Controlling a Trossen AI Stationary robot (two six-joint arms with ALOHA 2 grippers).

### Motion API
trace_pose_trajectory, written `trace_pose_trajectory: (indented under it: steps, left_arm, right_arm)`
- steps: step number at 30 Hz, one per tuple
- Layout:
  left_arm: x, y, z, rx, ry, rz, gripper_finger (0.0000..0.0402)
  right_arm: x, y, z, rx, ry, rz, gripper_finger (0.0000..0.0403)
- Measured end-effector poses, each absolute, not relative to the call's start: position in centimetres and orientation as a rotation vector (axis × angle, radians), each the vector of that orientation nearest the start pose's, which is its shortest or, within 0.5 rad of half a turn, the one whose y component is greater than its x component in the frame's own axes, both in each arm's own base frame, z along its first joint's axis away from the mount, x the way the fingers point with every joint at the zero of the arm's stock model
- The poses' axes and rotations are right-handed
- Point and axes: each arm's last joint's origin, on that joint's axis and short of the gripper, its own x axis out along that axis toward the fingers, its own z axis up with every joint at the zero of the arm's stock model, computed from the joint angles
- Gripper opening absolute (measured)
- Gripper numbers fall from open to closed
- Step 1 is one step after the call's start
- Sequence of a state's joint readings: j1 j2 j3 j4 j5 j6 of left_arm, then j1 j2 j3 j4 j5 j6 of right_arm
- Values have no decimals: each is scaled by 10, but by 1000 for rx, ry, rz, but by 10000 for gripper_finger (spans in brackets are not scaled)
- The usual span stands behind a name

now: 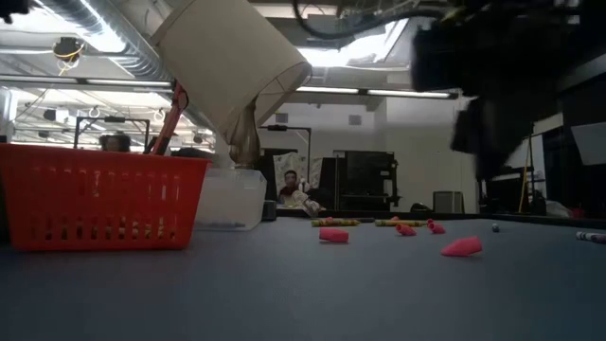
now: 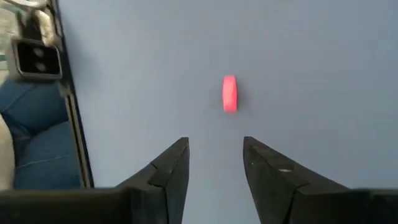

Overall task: Sort crayons
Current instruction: Put the violet crayon into the black bin

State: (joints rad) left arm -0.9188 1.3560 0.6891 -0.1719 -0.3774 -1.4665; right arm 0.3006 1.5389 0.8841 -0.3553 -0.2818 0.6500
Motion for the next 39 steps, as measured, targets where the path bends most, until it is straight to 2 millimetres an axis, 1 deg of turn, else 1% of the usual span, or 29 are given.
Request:
trace_pose_trajectory:
  steps: [3, 6, 8, 12, 15, 19, 22, 33, 39]
  left_arm:
    - [165, -197, 187, -821, 839, 70, 101]
    - [165, -197, 187, -805, 833, 66, 101]
    - [165, -197, 187, -805, 833, 66, 101]
    - [165, -197, 187, -805, 832, 65, 101]
    - [165, -197, 187, -805, 831, 64, 101]
    - [165, -197, 187, -806, 831, 63, 101]
    - [165, -197, 187, -809, 829, 61, 101]
    - [165, -197, 187, -809, 827, 62, 101]
    - [165, -197, 187, -808, 826, 62, 101]
  right_arm:
    - [266, 103, 188, 587, 1218, 135, 149]
    - [253, 111, 190, 612, 1263, 24, 149]
    - [244, 115, 189, 614, 1305, -70, 149]
    - [223, 121, 184, 589, 1376, -319, 149]
    - [210, 122, 182, 563, 1378, -501, 149]
    - [200, 125, 181, 557, 1359, -646, 149]
    - [196, 127, 179, 557, 1363, -696, 149]
    - [200, 132, 160, 520, 1414, -762, 149]
    - [200, 132, 158, 525, 1438, -762, 149]
